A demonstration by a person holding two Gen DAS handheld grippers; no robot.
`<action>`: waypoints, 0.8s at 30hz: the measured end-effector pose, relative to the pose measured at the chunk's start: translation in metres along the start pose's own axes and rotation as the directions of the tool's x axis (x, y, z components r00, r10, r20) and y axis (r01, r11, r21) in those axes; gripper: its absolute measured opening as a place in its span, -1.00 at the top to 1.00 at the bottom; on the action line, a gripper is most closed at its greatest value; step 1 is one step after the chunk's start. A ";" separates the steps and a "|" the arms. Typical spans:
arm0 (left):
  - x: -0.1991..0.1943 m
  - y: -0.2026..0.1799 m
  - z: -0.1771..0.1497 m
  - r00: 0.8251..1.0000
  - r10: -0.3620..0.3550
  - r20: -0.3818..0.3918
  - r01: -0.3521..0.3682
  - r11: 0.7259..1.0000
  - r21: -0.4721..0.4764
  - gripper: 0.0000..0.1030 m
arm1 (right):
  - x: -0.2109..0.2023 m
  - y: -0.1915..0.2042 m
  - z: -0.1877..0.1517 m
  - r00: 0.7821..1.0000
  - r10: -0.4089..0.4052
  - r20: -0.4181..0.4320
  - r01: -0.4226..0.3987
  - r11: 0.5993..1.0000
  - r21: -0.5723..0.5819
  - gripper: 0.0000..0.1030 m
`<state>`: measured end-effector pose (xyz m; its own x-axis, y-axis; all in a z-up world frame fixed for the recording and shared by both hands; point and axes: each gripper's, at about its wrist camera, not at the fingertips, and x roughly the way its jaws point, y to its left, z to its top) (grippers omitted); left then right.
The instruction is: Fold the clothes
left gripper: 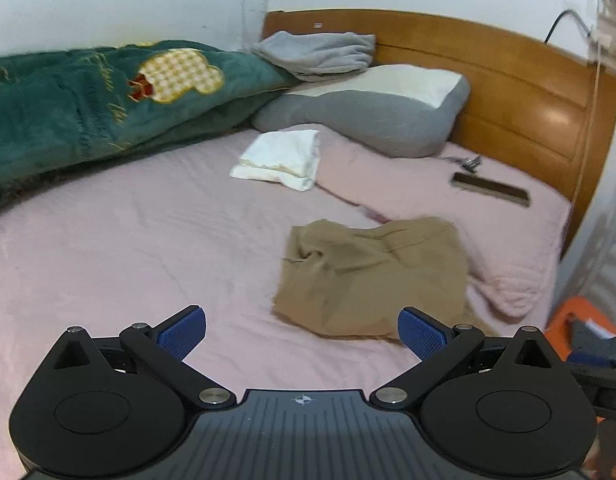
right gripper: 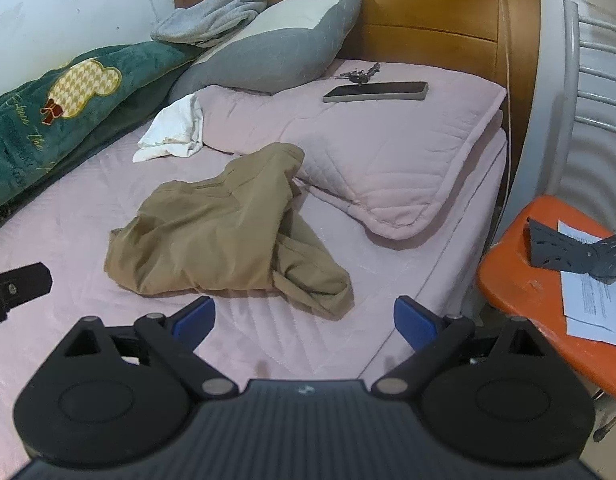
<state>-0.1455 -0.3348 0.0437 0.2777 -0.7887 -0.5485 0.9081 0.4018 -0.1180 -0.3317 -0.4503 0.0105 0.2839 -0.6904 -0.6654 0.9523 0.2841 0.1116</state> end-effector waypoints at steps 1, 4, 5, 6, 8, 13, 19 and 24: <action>0.001 0.003 -0.002 1.000 -0.027 0.015 0.028 0.999 -0.033 -1.00 | 0.001 -0.002 0.000 1.000 0.001 -0.006 -0.001 1.000 0.008 -0.88; 0.004 0.011 -0.007 0.996 -0.071 0.053 0.077 0.990 -0.120 -1.00 | 0.005 -0.006 0.000 1.000 0.003 -0.022 -0.002 1.000 0.023 -0.88; 0.005 0.009 -0.008 0.997 -0.060 0.051 0.066 0.992 -0.109 -1.00 | 0.006 -0.007 0.000 1.000 0.002 -0.027 -0.002 1.000 0.022 -0.88; 0.006 0.006 -0.009 0.998 -0.044 0.047 0.048 0.995 -0.089 -1.00 | 0.008 -0.007 0.000 0.999 0.002 -0.032 -0.001 1.000 0.021 -0.88; 0.008 -0.006 -0.008 0.999 0.039 0.030 -0.040 0.999 0.027 -1.00 | 0.009 -0.006 0.000 0.999 0.004 -0.040 -0.003 1.000 0.013 -0.88; 0.012 -0.017 -0.010 0.995 0.100 0.023 -0.101 0.992 0.075 -1.00 | 0.012 -0.001 0.003 0.999 0.005 -0.048 -0.005 1.000 -0.009 -0.88; 0.014 -0.014 -0.008 0.996 0.082 0.038 -0.085 0.994 0.063 -1.00 | 0.013 0.000 0.003 0.999 0.006 -0.050 -0.007 1.000 -0.025 -0.88; 0.011 -0.006 -0.001 0.998 -0.009 0.066 0.011 0.999 -0.034 -1.00 | 0.018 -0.003 0.002 0.998 0.007 -0.069 -0.008 1.000 -0.012 -0.88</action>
<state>-0.1481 -0.3454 0.0376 0.2900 -0.8211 -0.4916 0.9000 0.4087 -0.1517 -0.3290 -0.4645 0.0000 0.2825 -0.6404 -0.7142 0.9486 0.2974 0.1085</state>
